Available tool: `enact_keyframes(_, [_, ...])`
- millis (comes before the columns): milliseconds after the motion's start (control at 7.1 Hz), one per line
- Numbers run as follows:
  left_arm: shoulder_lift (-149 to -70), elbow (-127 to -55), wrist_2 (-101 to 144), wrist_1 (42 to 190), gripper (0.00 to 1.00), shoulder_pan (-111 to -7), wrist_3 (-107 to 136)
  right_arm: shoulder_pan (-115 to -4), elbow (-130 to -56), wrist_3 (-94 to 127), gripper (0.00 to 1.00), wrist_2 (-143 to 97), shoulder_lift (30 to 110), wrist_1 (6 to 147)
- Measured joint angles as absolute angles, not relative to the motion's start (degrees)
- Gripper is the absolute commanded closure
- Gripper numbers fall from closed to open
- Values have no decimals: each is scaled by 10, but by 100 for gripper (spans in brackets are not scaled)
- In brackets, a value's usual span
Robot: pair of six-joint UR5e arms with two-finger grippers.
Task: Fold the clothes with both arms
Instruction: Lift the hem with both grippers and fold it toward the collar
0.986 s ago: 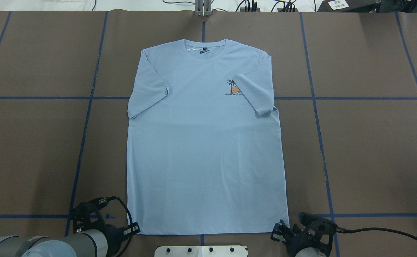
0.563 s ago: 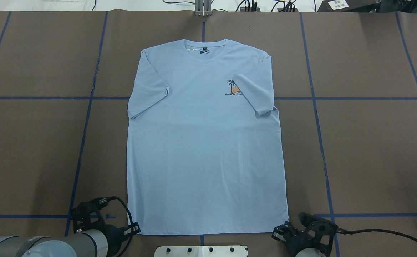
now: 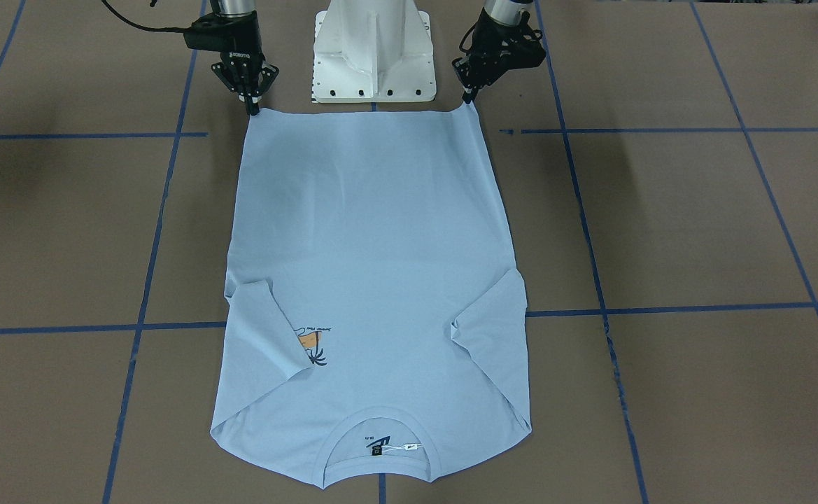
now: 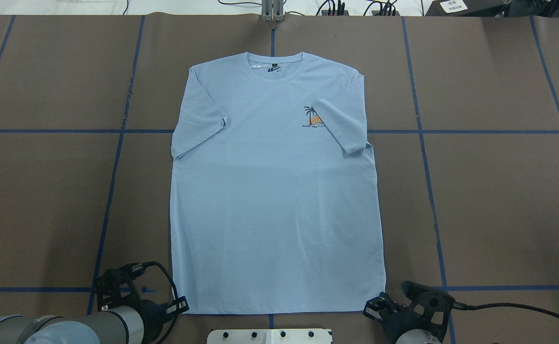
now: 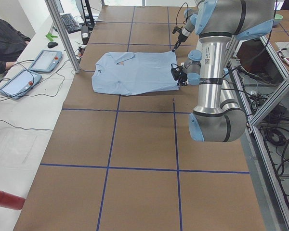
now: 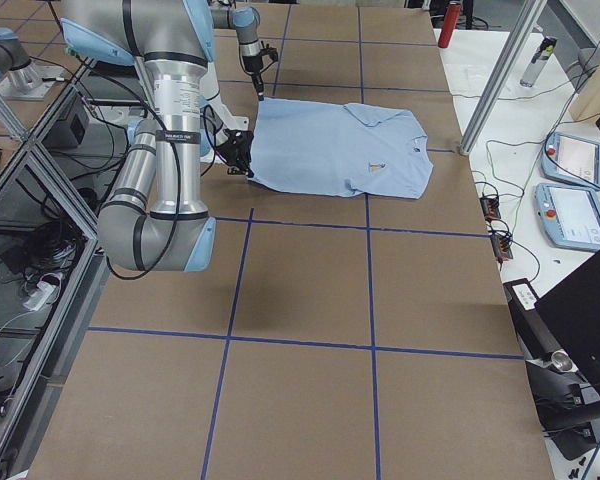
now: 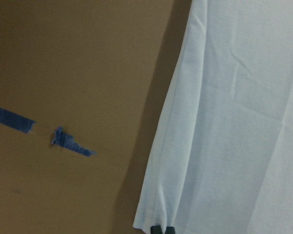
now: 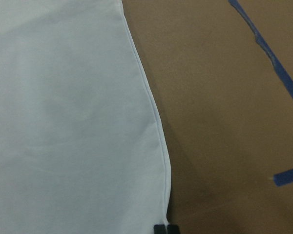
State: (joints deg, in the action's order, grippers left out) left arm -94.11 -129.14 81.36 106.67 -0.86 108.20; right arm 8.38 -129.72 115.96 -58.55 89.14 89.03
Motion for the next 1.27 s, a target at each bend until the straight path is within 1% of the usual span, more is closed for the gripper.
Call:
enact_keyframes(282, [-948,-1426,862,948,100,-14,1055,84,-1418,1142,100,-619,886,999])
enact_keyframes(423, [-950,-1479,884,909,100,-25,1048,74,-1479,1135,100,-649,866,1073])
enact_keyframes(563, [-951,-1513,917,883,100,-51,1035,47,-1515,1116,100,-688,822,1139])
enact_keyframes(845, [-963,-1534,964,859,100,-121,972,-35,-1528,1033,100,-758,712,1232])
enact_keyframes(986, [-975,-1532,978,852,100,-163,926,-78,-1516,986,100,-782,676,1253])
enact_keyframes(1127, [-989,-1519,989,843,100,-201,886,-121,-1487,937,100,-797,650,1255])
enact_keyframes(1268, [-1015,-1485,993,836,100,-232,847,-166,-1442,894,100,-815,628,1236])
